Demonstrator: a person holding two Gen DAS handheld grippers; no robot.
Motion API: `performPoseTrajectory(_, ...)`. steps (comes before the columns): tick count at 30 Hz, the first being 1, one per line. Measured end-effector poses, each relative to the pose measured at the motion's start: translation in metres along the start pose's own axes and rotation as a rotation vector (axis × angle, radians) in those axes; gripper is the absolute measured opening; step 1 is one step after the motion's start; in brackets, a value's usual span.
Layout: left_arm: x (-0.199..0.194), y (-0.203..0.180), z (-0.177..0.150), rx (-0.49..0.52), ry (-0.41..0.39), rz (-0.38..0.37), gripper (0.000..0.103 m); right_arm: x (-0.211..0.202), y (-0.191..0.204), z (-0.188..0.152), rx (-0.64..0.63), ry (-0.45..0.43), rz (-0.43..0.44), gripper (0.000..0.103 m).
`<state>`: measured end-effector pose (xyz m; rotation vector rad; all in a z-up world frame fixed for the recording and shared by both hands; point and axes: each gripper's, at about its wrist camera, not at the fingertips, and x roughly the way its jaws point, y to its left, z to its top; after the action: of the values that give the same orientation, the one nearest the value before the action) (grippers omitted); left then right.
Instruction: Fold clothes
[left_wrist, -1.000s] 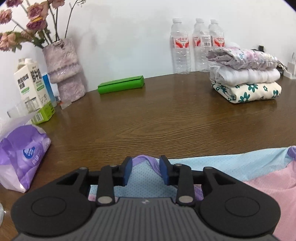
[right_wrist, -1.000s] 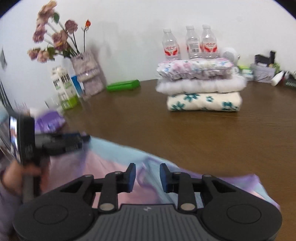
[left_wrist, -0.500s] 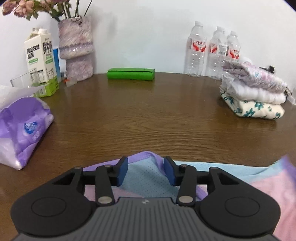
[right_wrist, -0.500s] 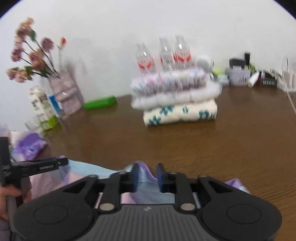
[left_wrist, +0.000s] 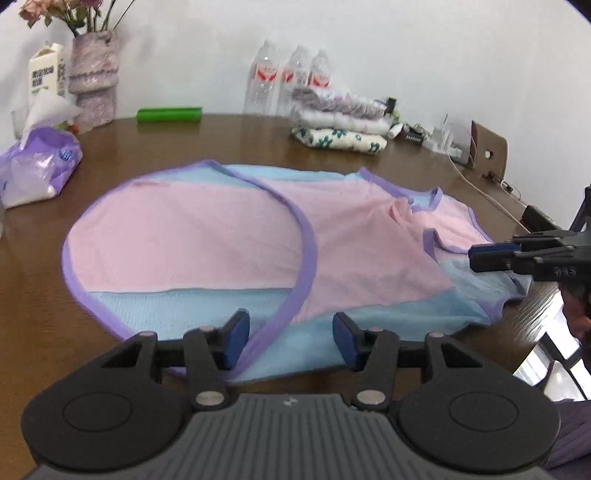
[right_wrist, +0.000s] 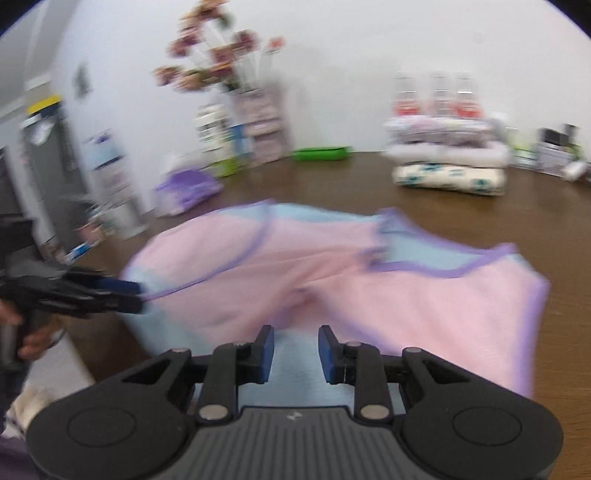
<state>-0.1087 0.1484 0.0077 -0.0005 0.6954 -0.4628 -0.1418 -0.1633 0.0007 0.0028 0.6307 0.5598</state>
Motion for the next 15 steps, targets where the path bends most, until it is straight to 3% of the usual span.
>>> performPoseTrajectory(3,-0.002,0.005,-0.003,-0.013,-0.022,-0.005,0.048,0.003,0.032,-0.012,-0.151,-0.021,-0.062,0.021)
performPoseTrajectory(6,-0.004,0.004,-0.007,0.0,-0.039,0.009,0.047,0.004,0.046,-0.024,-0.209,0.013,-0.097,0.011)
performPoseTrajectory(11,-0.008,0.003,-0.008,0.024,-0.033,0.041,0.048,-0.017,0.039,-0.021,-0.16,-0.038,-0.134,0.012)
performPoseTrajectory(14,-0.008,-0.004,0.002,-0.008,-0.008,0.137,0.046,-0.031,0.032,-0.007,-0.157,-0.091,-0.195,0.016)
performPoseTrajectory(15,-0.011,-0.01,0.006,-0.016,-0.021,0.158,0.045,-0.034,0.027,-0.001,-0.168,-0.095,-0.227,0.023)
